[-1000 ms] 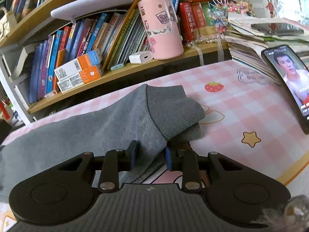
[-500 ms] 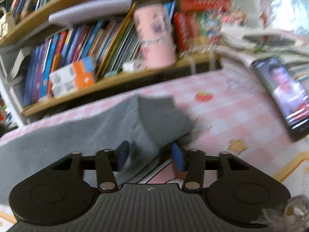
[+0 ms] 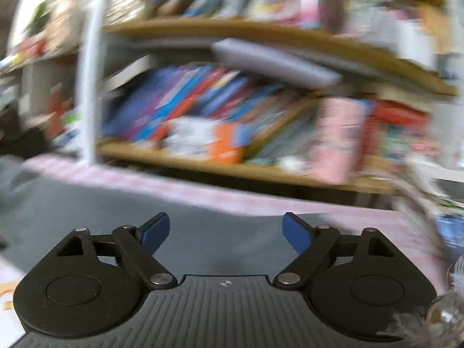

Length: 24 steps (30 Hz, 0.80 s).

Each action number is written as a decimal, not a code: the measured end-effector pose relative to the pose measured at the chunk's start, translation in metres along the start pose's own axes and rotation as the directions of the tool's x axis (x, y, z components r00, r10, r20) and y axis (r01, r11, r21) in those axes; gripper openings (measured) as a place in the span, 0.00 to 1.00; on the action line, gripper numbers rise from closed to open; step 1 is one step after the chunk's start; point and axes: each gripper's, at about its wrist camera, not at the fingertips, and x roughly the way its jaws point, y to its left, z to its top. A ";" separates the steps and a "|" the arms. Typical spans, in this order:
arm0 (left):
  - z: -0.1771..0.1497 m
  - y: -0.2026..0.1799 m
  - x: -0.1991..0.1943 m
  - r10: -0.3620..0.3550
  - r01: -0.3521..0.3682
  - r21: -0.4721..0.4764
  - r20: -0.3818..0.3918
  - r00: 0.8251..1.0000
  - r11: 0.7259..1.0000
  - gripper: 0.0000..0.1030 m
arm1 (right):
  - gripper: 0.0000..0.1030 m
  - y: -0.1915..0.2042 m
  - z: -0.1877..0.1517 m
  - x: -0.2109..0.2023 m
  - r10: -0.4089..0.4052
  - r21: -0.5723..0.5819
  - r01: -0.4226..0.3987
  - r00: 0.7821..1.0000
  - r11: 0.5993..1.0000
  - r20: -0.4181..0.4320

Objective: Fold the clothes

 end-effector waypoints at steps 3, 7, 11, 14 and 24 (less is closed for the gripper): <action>0.001 0.002 0.000 -0.008 0.008 -0.010 -0.001 1.000 1.000 0.75 | 0.83 0.034 0.004 0.022 0.094 -0.083 -0.099 0.994 0.992 -0.062; 0.000 0.001 0.000 -0.010 0.010 -0.005 -0.002 1.000 1.000 0.76 | 0.84 0.069 0.016 0.050 0.130 -0.145 -0.145 0.986 0.979 -0.107; 0.000 0.000 0.001 -0.013 0.013 0.007 -0.002 1.000 1.000 0.79 | 0.85 0.093 0.037 0.069 0.163 -0.137 -0.174 0.983 0.975 -0.090; -0.001 -0.002 0.002 -0.014 0.014 0.026 -0.005 1.000 1.000 0.82 | 0.85 0.109 0.048 0.077 0.175 -0.139 -0.184 0.982 0.973 -0.076; -0.001 -0.005 0.004 -0.011 0.012 0.053 -0.006 1.000 0.999 0.85 | 0.85 0.149 0.040 0.094 0.176 -0.259 -0.205 0.976 0.944 -0.128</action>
